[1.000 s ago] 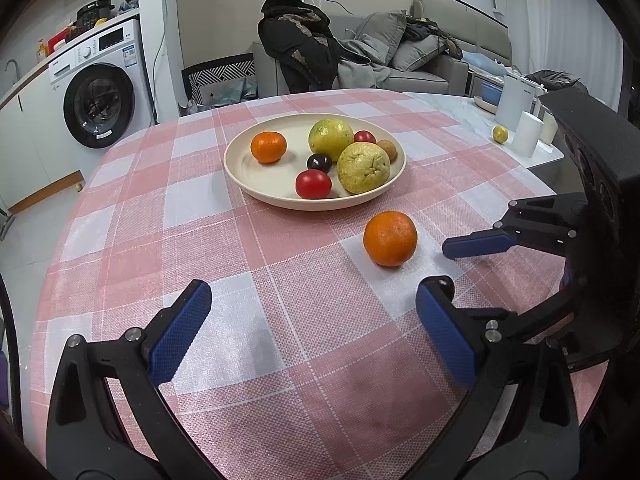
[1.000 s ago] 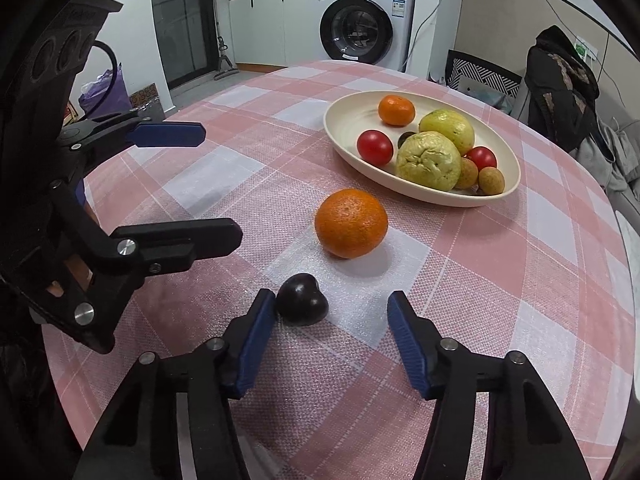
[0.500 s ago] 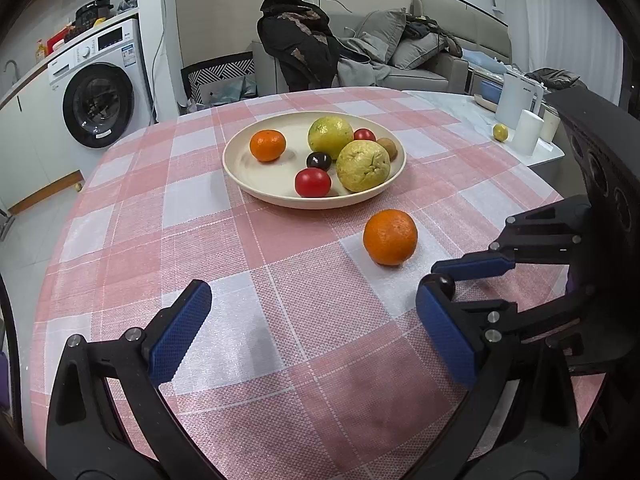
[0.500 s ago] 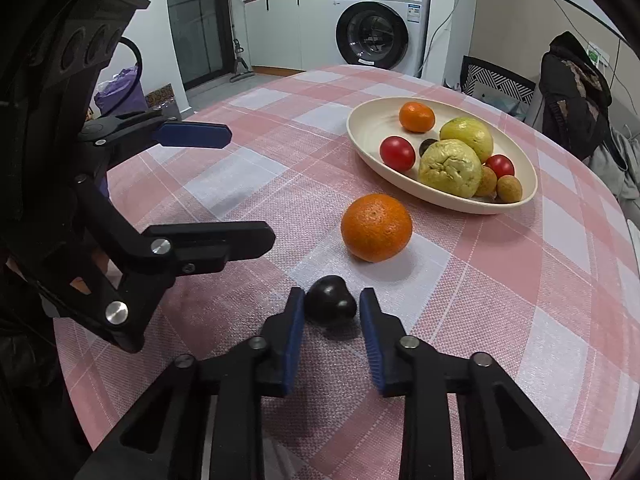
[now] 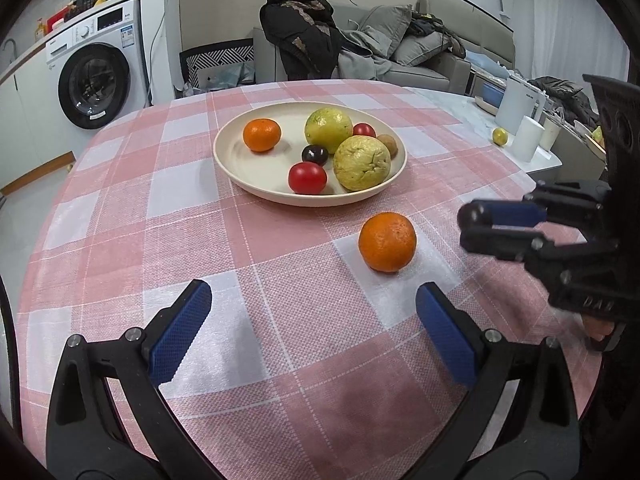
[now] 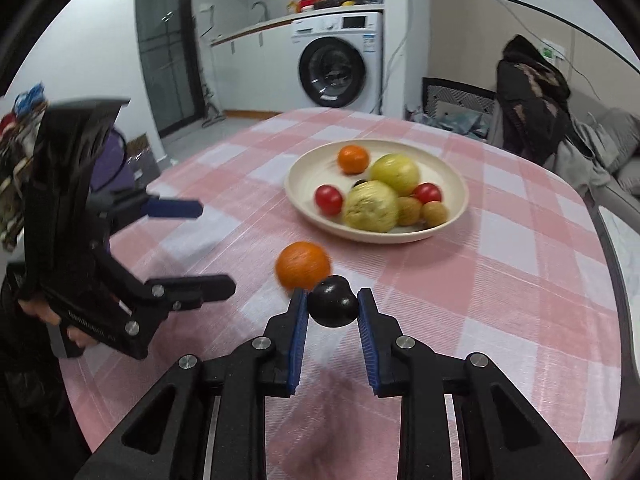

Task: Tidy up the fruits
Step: 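Grasp the dark plum with the right tool while the left tool grasps the orange, then carry the plum and orange onto the cream plate and open both tools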

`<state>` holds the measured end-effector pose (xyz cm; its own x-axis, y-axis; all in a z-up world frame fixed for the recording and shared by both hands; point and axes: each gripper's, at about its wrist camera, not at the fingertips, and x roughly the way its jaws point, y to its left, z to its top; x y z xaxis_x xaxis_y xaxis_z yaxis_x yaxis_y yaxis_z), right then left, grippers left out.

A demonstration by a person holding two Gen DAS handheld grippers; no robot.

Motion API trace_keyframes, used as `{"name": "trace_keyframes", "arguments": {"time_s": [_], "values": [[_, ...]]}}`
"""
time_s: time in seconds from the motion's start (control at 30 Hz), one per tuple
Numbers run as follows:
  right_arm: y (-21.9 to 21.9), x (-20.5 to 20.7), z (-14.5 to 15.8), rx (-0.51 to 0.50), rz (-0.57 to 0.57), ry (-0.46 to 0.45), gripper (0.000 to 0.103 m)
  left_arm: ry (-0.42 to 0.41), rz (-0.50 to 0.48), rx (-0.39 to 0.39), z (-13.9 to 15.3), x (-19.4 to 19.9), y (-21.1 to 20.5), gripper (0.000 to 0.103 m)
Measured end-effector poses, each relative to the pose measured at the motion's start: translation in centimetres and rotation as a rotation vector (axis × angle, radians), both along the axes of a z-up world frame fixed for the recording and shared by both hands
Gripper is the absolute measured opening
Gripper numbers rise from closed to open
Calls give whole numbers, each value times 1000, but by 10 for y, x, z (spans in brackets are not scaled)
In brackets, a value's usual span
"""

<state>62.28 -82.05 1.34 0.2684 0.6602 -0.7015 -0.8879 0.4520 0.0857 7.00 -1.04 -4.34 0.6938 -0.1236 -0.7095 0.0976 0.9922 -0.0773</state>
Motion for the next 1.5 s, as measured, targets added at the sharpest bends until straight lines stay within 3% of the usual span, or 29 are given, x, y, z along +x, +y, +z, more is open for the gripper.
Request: {"name": "trace_keyframes", "arguments": {"time_s": [0.17,0.37,0.57,0.67,0.7,0.73,1.0,1.5], "values": [[1,11,-2,20,-65,18,26,49,-23,-16,-6,20,-10,101],[1,12,-3,15,-69,17,26,80,-54,-71,-10,40,-21,92],[-2,14,-3,22,-77,22,26,93,-88,-50,-13,50,-38,71],[-2,13,-3,21,-77,23,26,98,-100,-36,-14,54,-45,50],[-1,13,-3,20,-76,23,26,101,-118,-45,-15,54,-46,37],[-1,13,-3,20,-76,21,26,102,-128,-46,-14,54,-48,35],[-3,15,-2,33,-83,20,26,30,-120,-41,-1,44,-44,35],[4,27,37,200,-132,-8,26,-126,-17,-44,45,31,5,35]]}}
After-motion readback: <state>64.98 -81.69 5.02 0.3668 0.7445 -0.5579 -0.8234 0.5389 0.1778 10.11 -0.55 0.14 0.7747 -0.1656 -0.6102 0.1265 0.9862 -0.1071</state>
